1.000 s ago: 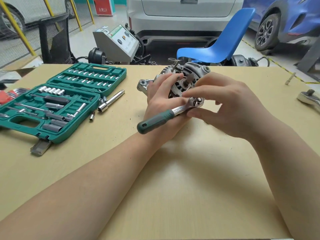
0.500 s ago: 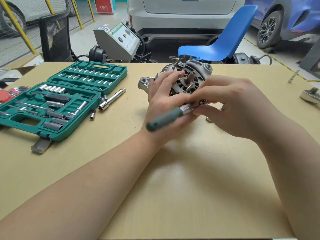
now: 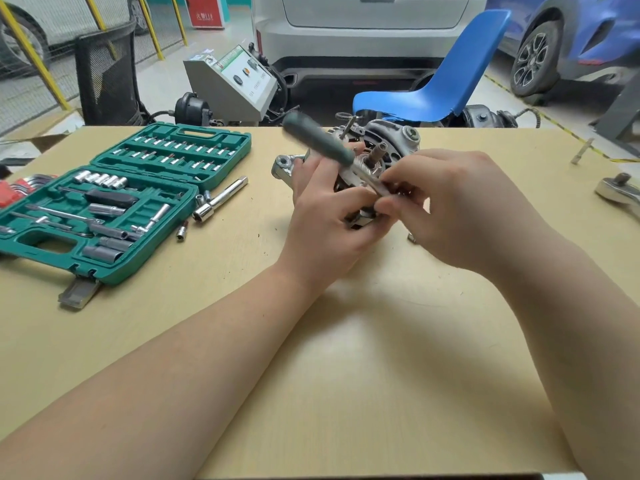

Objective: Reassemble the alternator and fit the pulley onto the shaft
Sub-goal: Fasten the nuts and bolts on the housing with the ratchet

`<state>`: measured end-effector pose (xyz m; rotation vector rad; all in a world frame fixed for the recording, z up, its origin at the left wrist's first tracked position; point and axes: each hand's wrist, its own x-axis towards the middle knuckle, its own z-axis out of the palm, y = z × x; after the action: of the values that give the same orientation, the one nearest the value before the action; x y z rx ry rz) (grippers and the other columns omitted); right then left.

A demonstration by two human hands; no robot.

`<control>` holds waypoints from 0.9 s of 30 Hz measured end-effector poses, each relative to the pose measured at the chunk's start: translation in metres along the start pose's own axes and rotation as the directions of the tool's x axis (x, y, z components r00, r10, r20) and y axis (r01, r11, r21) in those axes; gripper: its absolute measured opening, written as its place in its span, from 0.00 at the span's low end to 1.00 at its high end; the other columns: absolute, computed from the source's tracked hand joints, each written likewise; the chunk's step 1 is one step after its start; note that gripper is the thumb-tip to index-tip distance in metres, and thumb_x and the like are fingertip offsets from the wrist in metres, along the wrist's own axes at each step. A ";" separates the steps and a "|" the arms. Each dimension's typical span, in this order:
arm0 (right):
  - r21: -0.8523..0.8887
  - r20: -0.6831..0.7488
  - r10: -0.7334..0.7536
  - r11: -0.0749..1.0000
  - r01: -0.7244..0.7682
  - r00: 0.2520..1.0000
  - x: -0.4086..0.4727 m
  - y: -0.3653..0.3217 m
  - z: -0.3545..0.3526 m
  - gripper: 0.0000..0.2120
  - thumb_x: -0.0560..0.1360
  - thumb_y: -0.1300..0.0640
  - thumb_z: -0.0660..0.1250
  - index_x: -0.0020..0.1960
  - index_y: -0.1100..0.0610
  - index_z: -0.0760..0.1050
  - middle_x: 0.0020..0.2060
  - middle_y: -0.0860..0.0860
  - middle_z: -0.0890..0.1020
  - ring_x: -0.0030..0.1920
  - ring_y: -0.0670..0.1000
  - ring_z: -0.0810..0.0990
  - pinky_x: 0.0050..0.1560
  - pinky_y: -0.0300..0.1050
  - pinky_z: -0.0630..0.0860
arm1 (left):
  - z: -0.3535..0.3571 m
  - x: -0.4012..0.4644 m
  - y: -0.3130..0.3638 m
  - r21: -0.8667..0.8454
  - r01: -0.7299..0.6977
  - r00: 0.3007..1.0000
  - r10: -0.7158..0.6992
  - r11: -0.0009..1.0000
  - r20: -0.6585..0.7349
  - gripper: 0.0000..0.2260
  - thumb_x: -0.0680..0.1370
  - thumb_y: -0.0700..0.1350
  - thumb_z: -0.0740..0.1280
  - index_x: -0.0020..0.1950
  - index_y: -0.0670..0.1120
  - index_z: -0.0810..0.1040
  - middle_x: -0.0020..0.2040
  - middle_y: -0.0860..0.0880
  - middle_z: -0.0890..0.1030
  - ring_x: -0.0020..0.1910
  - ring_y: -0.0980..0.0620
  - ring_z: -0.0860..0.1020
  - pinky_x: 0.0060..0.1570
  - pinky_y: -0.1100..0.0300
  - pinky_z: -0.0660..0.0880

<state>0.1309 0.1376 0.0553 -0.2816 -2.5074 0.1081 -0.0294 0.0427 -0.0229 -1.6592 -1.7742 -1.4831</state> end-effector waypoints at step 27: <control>0.059 -0.014 -0.038 0.997 0.039 0.999 0.000 0.001 -0.001 0.08 0.74 0.55 0.77 0.52 0.54 0.86 0.40 0.50 0.82 0.36 0.55 0.78 0.41 0.54 0.78 | 0.002 -0.002 -0.006 -0.033 -0.004 1.000 0.004 0.999 -0.007 0.09 0.76 0.47 0.80 0.55 0.46 0.90 0.71 0.38 0.78 0.75 0.35 0.70 0.74 0.29 0.65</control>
<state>0.1314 0.1384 0.0556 -0.2091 -2.4906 0.1648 -0.0330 0.0443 -0.0281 -1.6707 -1.7511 -1.5227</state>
